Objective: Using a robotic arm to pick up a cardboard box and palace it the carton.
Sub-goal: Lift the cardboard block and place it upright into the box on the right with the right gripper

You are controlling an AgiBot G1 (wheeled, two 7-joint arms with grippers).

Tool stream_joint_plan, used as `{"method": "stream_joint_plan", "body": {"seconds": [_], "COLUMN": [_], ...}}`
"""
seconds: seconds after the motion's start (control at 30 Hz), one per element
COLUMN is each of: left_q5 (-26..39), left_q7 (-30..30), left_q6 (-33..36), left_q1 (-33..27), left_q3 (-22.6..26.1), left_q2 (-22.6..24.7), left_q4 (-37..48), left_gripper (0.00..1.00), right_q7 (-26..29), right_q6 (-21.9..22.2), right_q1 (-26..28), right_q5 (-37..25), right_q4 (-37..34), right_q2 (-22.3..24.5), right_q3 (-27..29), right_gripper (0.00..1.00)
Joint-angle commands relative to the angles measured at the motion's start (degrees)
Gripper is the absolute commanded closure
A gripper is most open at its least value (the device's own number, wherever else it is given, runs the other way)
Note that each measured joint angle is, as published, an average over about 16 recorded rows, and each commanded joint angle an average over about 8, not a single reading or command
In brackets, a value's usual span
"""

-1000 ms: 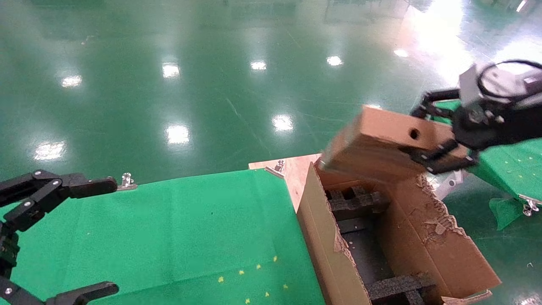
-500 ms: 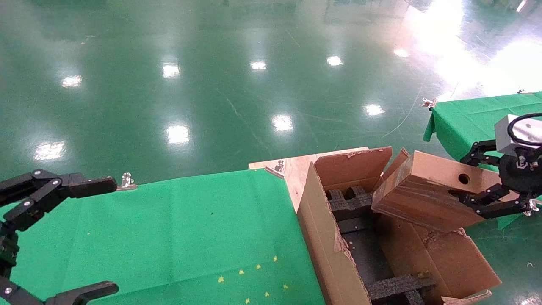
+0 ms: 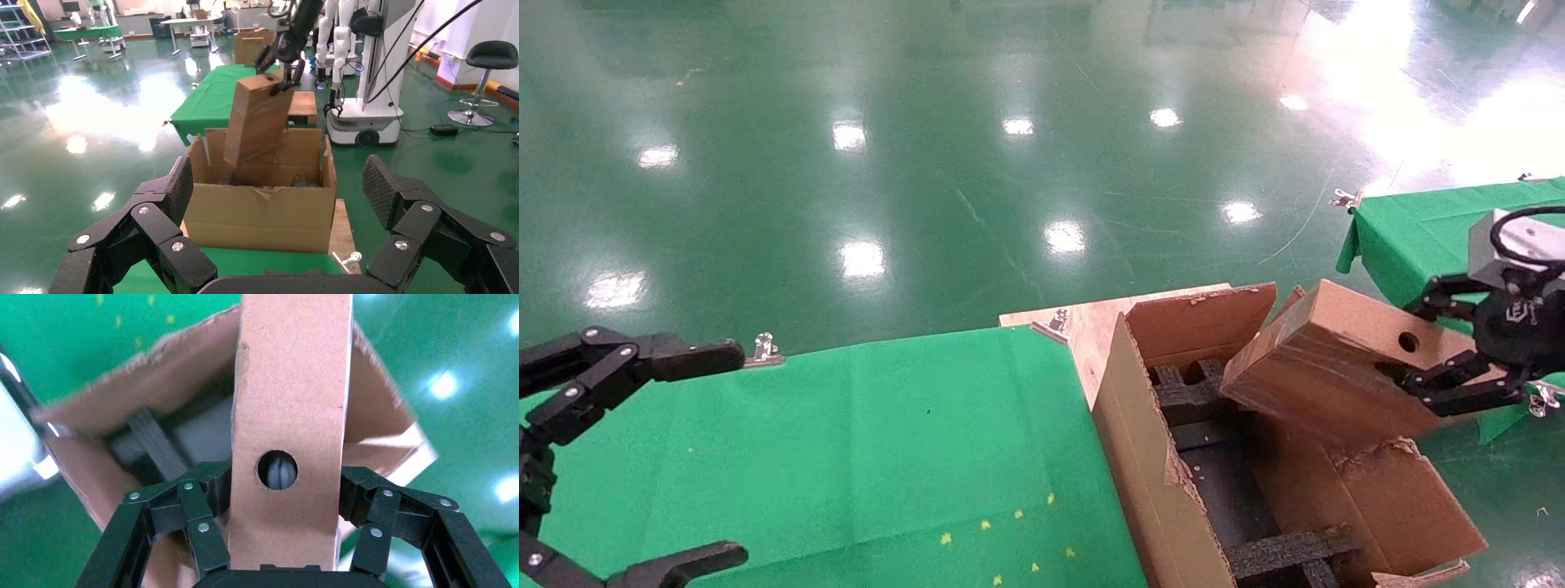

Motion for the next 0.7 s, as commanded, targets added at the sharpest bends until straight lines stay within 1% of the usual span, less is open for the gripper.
{"method": "stream_joint_plan", "body": {"seconds": [0.03,0.17,0.37,0.57,0.7], "left_q5": [0.0,0.0,0.0,-0.1,-0.1], "left_q7": [0.0,0.0,0.1,0.1,0.1], "left_q6": [0.0,0.0,0.0,0.0,0.0], "left_q1": [0.0,0.0,-0.1,-0.1,-0.1], "left_q3": [0.0,0.0,0.1,0.1,0.1], "left_q2": [0.0,0.0,0.0,0.0,0.0], "left_q4": [0.0,0.1,0.1,0.1,0.1], "left_gripper": [0.0,0.0,0.0,0.0,0.0], "right_q7": [3.0,13.3,30.3,47.7,58.7], "right_q6": [0.8,5.9,15.1,24.3,29.0], "right_q1": [-0.9,-2.8,-5.3,-7.5,-8.7], "right_q5": [0.9,0.2,-3.4,-9.7,-15.3], "right_q4": [-0.5,2.9,12.2,21.7,26.7], "right_q2": [0.4,1.9,4.7,6.9,7.5], "right_q3": [-0.5,-1.8,-4.0,-6.4,-8.0], "right_gripper": [1.0,1.0,1.0,1.0,1.0]}}
